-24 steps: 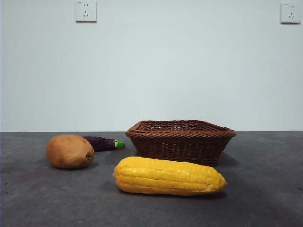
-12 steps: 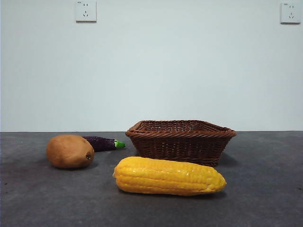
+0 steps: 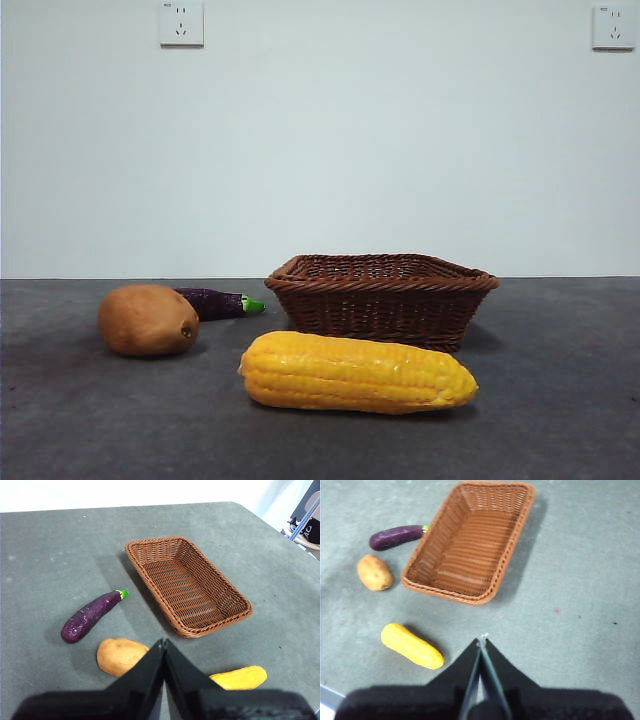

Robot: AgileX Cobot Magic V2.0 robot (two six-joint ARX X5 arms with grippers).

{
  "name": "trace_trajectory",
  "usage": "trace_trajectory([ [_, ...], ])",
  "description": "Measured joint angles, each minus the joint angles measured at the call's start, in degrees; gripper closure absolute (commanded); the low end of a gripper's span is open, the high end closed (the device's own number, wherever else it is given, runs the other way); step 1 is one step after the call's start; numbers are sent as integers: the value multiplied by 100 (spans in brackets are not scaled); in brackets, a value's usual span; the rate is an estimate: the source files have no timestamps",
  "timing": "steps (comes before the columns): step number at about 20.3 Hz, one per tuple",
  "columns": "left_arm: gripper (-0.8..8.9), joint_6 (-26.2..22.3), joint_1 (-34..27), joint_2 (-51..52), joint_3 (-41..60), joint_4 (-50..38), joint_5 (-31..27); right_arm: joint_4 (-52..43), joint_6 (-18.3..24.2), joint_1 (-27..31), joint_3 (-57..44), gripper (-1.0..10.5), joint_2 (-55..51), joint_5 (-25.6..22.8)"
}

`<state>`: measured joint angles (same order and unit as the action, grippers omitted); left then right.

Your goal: Help me put the vegetables on the table into the basket

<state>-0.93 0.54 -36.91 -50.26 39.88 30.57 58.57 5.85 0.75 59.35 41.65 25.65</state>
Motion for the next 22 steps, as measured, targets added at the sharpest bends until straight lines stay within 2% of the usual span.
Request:
trace_trajectory([
  [1,771,-2,0,-2,0,0,2,-24,0,0,0,860,-4,17],
  [3,482,-4,0,-2,0,0,127,-94,0,0,0,681,-4,37],
  [4,267,-7,2,-7,0,0,192,-118,-2,0,0,584,-4,94],
  [5,169,-9,2,-13,0,-2,214,-120,0,0,0,509,-4,177],
  [7,154,-9,2,-42,0,-2,251,-120,-2,0,0,436,-4,269],
  [14,154,-17,2,-249,-90,-13,417,-212,-63,0,0,438,59,282],
  [18,154,-20,2,-365,-188,-13,415,-1029,-387,0,2,439,507,337],
  [22,154,-20,7,-437,-192,-11,415,-1808,-717,-9,92,442,1532,597],
])
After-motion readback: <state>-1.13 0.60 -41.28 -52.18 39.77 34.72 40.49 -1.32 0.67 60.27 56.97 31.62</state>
